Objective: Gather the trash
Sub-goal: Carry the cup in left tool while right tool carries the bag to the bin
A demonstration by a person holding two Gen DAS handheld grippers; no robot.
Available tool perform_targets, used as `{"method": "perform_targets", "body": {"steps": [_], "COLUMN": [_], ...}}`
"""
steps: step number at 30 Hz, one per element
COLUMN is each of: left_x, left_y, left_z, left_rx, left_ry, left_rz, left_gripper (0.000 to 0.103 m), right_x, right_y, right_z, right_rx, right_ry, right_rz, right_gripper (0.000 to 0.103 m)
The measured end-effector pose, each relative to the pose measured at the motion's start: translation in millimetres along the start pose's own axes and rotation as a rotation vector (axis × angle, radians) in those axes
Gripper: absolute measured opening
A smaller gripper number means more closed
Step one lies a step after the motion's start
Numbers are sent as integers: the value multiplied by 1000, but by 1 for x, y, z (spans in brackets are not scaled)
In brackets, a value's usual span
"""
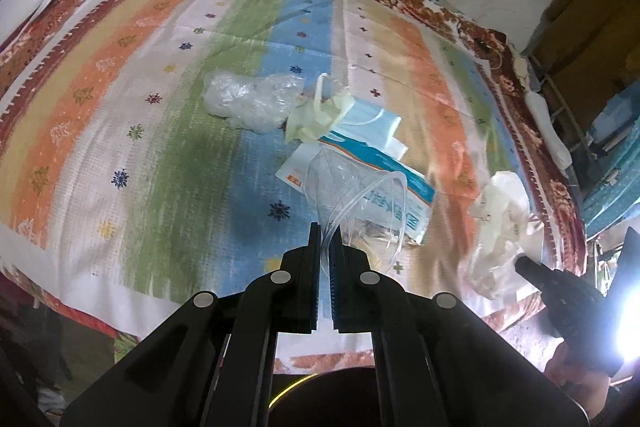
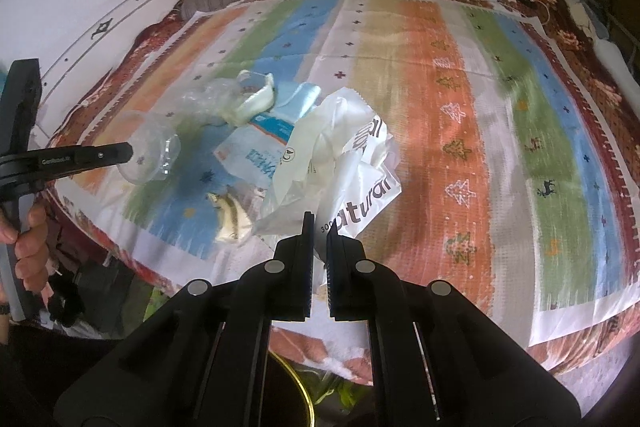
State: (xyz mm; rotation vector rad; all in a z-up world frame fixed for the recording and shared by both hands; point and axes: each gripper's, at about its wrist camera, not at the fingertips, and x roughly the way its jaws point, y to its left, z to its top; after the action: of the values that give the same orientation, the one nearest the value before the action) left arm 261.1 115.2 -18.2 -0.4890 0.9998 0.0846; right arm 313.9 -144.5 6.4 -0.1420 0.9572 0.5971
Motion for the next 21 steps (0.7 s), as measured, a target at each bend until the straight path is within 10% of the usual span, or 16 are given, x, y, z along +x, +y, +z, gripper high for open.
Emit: {"method": "perform_targets", "body": {"steps": [21], "left_x": [-45], "left_y": [-10], "left_z": [-34], "left_rx": [15], "left_ry": [-43], "left_rz": [-93], "left_gripper": [3], "right_x": [-55], "right_y": [34], "right_z": [-31], "right_rx": [-54], "right_ry": [-104], "right_rz": [46], "right_gripper": [4]}}
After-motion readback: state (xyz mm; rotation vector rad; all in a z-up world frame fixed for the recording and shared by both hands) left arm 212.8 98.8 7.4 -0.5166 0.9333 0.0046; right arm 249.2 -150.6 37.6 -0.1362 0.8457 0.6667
